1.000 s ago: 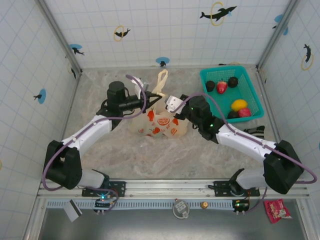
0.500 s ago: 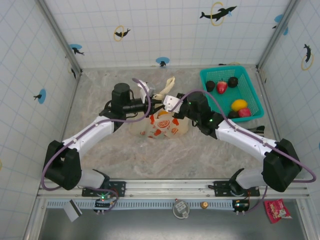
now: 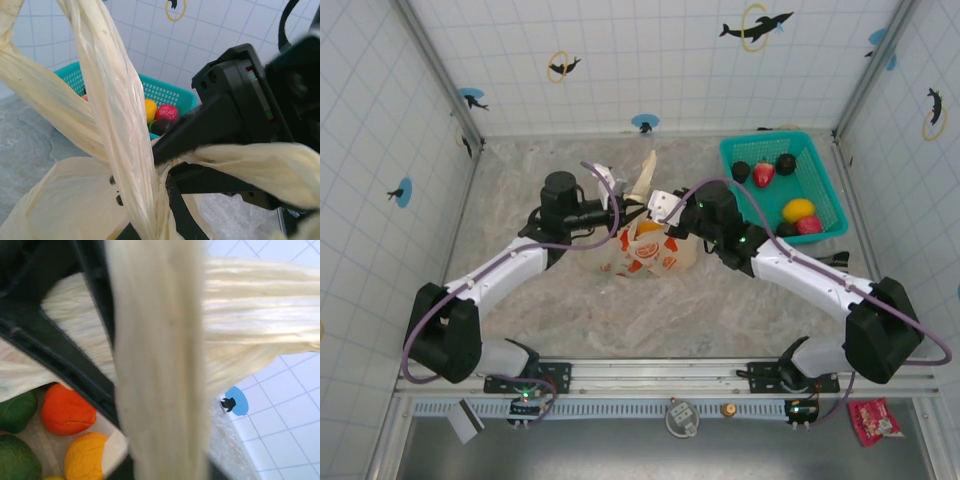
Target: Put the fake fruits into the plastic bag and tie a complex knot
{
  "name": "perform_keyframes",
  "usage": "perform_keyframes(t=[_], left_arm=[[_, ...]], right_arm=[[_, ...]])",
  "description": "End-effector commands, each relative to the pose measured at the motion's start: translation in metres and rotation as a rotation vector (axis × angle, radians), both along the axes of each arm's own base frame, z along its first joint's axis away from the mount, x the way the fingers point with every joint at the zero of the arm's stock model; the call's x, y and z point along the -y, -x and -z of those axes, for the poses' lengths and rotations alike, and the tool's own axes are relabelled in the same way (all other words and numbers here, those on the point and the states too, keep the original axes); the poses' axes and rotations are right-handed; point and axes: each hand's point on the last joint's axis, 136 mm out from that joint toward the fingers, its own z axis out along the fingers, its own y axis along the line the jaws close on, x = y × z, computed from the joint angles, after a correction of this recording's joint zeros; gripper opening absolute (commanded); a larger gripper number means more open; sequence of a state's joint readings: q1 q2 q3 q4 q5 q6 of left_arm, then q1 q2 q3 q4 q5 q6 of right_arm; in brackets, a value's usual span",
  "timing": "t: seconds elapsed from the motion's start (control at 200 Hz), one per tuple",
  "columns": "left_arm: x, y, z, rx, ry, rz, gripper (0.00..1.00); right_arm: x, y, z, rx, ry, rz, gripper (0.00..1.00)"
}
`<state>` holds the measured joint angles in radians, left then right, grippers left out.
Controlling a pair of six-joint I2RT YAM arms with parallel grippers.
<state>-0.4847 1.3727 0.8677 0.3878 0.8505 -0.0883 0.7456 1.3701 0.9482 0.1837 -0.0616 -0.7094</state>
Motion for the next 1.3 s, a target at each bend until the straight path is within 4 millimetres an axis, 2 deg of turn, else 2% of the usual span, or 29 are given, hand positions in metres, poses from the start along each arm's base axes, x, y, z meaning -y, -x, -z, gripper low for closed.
perform_keyframes(t=[0.0, 0.1, 0.335, 0.49, 0.596, 0.676, 0.746, 1.086, 1.296], left_arm=[[-0.001, 0.009, -0.013, 0.039, 0.041, 0.027, 0.00], [-0.001, 0.009, -0.012, 0.037, 0.042, 0.028, 0.00], [0.000, 0.008, -0.011, 0.031, 0.040, 0.030, 0.00], [0.001, 0.009, -0.011, 0.029, 0.041, 0.041, 0.00], [0.001, 0.010, -0.011, 0.028, 0.040, 0.044, 0.00], [0.000, 0.010, -0.010, 0.030, 0.034, 0.041, 0.00], [0.000, 0.011, -0.010, 0.033, 0.033, 0.043, 0.00], [0.000, 0.018, -0.013, 0.056, 0.037, 0.074, 0.02], [-0.001, 0.016, -0.013, 0.066, 0.034, 0.055, 0.17]], right_arm=[[0.010, 0.003, -0.007, 0.010, -0.068, -0.004, 0.36], [0.017, 0.015, -0.009, 0.006, -0.125, -0.055, 0.46], [0.030, 0.034, -0.027, 0.051, -0.254, -0.100, 0.46], [0.023, 0.036, -0.037, 0.035, -0.297, -0.142, 0.37], [0.016, 0.036, -0.040, 0.019, -0.306, -0.170, 0.17], [0.013, 0.037, -0.039, 0.009, -0.309, -0.181, 0.14], [0.012, 0.038, -0.039, 0.004, -0.311, -0.188, 0.00], [0.004, 0.009, -0.036, -0.058, -0.291, -0.104, 0.00], [-0.004, 0.011, -0.027, -0.081, -0.254, -0.128, 0.00]])
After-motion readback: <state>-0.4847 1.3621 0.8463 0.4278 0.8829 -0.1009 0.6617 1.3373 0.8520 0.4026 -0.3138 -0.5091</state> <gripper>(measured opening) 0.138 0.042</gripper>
